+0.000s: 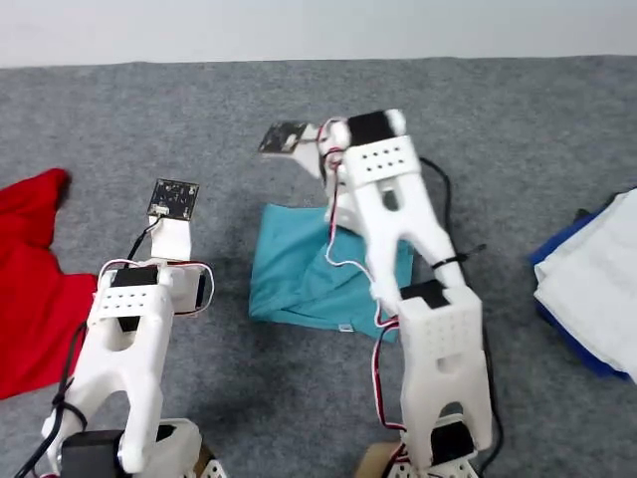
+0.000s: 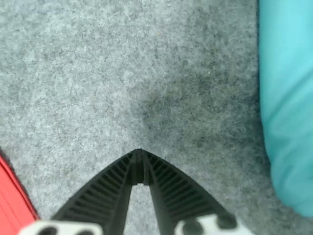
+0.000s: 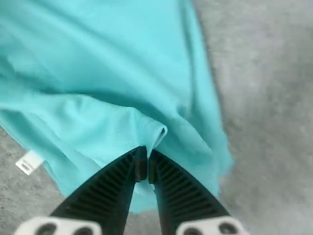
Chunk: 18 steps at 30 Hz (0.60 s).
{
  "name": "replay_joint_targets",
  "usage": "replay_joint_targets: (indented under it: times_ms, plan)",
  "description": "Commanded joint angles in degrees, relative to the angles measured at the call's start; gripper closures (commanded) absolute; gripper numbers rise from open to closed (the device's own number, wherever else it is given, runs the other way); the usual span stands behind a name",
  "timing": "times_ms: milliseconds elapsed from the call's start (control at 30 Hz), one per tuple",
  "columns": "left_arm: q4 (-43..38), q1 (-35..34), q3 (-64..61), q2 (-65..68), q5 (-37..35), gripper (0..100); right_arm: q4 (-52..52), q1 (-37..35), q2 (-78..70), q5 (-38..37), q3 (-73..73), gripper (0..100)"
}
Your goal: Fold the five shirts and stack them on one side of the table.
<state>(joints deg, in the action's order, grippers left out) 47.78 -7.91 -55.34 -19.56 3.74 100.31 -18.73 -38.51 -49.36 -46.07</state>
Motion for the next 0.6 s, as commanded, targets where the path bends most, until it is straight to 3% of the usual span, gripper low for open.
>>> replay_joint_targets:
  times_ms: [0, 367, 567]
  plan:
    - [-0.88, 0.44, 0.13, -2.11, 0.00, 100, 2.33, 2.86, 8.13, -0.79, 3.16, 98.7]
    - [-0.88, 0.44, 0.13, -2.11, 0.00, 100, 2.07, 3.82, 25.19, -7.56, 35.87, 98.7]
    - [-0.88, 0.44, 0.13, -2.11, 0.00, 100, 1.71, 4.62, 27.65, -8.26, 45.45, 98.5]
